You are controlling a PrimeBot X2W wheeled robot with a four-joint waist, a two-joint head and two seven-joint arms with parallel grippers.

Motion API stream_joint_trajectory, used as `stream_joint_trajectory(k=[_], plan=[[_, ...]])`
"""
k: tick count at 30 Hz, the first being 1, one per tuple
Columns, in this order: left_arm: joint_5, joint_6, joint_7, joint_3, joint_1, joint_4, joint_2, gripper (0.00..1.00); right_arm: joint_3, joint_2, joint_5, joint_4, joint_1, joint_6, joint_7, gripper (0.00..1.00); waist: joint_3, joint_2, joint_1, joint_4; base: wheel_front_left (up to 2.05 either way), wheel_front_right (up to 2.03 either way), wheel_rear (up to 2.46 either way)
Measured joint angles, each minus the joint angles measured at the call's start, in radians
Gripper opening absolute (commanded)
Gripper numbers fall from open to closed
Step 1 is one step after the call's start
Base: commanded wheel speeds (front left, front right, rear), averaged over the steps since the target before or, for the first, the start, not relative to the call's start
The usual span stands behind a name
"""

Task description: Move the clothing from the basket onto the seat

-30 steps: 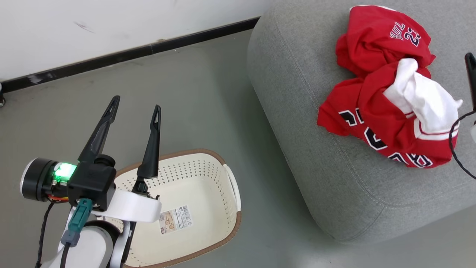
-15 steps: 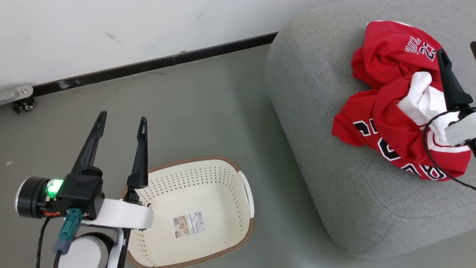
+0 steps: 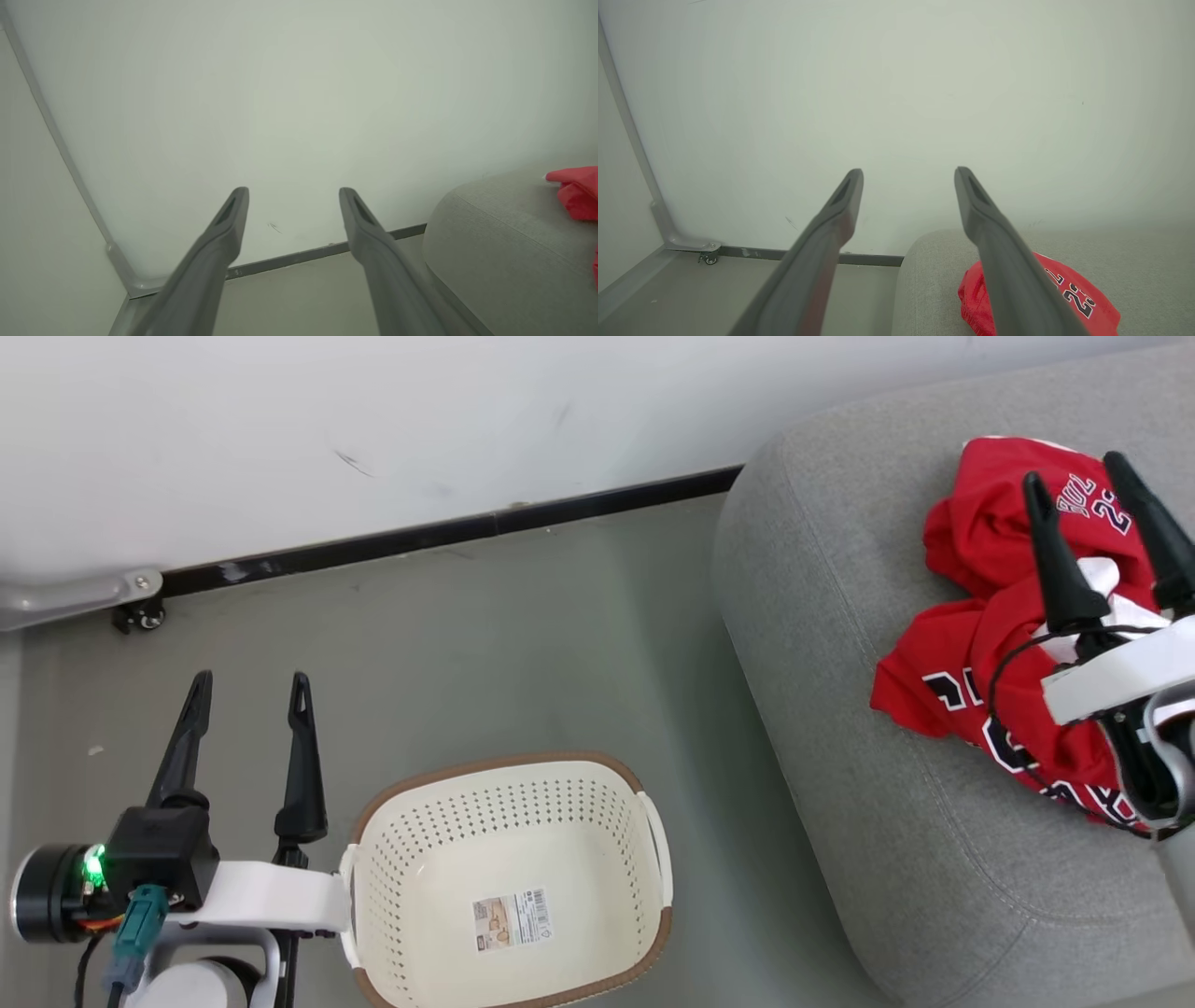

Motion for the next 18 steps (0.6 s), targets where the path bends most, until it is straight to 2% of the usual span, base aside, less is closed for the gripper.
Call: stream_joint_trajectory(k=[18], plan=[[-0.07,0.01,-0.026,0.028,0.104,0.07,-0.041,1.0,-0.027,0.149,-0.073,-0.035,0.156,0.0,-0.019,1.0,-0.103,0.0,0.0,0.076,0.0,0.0,0.0]])
